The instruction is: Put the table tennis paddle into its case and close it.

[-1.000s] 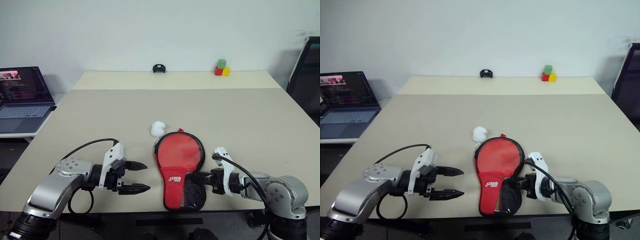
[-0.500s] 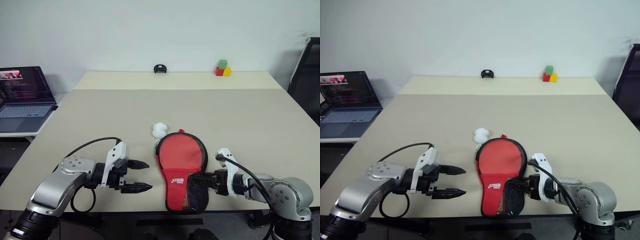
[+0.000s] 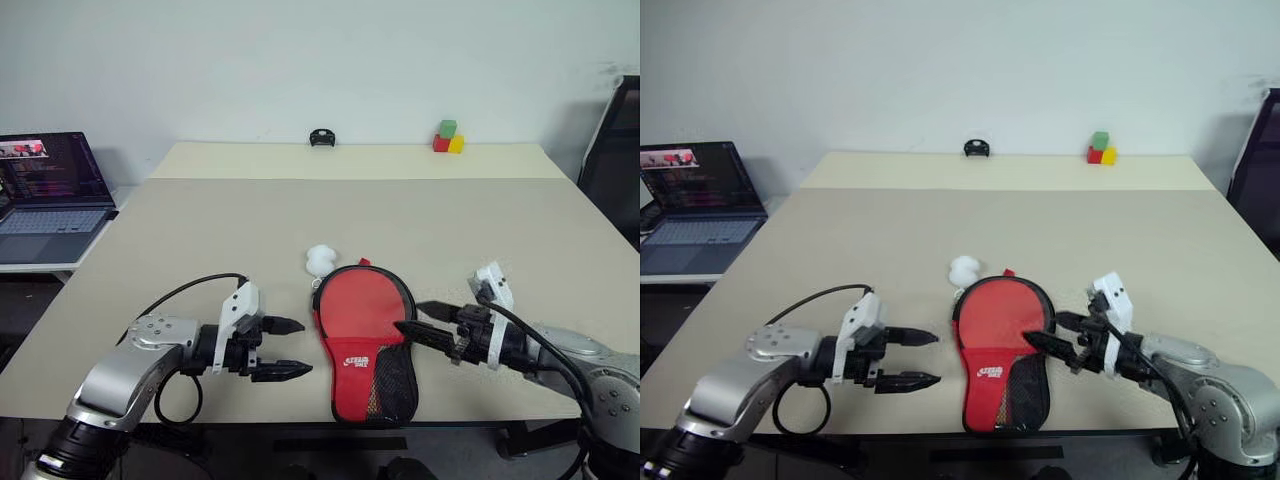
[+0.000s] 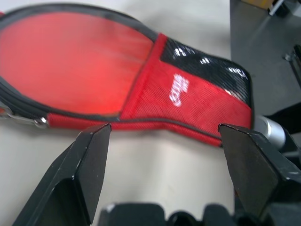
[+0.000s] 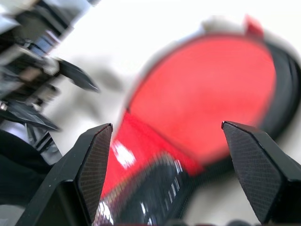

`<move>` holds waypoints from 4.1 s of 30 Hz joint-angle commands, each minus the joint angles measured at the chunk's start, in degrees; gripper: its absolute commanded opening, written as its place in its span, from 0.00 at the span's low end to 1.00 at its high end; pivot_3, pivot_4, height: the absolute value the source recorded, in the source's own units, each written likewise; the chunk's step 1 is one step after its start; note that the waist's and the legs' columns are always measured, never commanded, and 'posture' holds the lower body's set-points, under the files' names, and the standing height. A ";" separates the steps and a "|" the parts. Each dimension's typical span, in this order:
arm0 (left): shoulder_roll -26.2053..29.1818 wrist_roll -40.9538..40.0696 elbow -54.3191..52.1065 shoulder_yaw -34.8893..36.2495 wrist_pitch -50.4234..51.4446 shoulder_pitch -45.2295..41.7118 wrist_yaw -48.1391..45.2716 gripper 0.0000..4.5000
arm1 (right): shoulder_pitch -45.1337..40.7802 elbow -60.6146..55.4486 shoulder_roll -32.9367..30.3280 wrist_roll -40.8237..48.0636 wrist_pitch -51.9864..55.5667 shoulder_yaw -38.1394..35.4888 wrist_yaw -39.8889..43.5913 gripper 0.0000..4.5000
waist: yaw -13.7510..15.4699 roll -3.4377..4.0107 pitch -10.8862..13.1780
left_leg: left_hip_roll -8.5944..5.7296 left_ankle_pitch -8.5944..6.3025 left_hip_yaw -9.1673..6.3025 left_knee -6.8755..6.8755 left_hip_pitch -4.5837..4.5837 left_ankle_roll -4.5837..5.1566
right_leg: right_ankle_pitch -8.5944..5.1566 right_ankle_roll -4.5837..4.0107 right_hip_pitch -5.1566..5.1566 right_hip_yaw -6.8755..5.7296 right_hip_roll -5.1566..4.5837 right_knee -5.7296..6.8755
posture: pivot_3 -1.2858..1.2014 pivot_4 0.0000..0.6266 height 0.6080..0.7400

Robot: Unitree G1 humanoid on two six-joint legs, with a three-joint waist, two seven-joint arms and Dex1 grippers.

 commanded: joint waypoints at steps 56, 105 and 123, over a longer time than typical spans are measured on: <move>-22.98 24.05 75.66 -4.99 -17.03 -47.65 12.50 0.89 | -10.99 37.71 6.21 -35.43 -38.46 34.57 9.85 0.90 | -0.04 -0.13 -0.02 | -0.04 -0.02 -0.07 -0.06 0.74 -0.01 | 0.00 0.00 0.69 -0.07 0.02 -0.20 | 0.52 0.24 1.00; -41.60 44.56 92.03 -8.01 -37.35 -61.98 42.54 0.02 | -3.06 35.25 5.97 -37.34 -25.62 34.11 0.58 0.91 | 1.25 -0.32 -0.20 | -0.15 -0.02 -0.29 -0.01 0.83 -0.01 | 0.04 0.12 1.03 -0.32 -0.04 -0.33 | 0.52 0.24 1.00; -57.26 48.79 92.65 -9.43 -41.10 -65.32 45.56 0.02 | 3.55 27.91 7.96 -36.05 -21.10 32.79 -5.36 0.91 | 1.67 -0.16 -0.34 | -0.20 -0.03 -0.53 -0.17 0.89 0.00 | 0.07 0.23 1.40 -0.59 -0.02 -0.97 | 0.52 0.24 1.00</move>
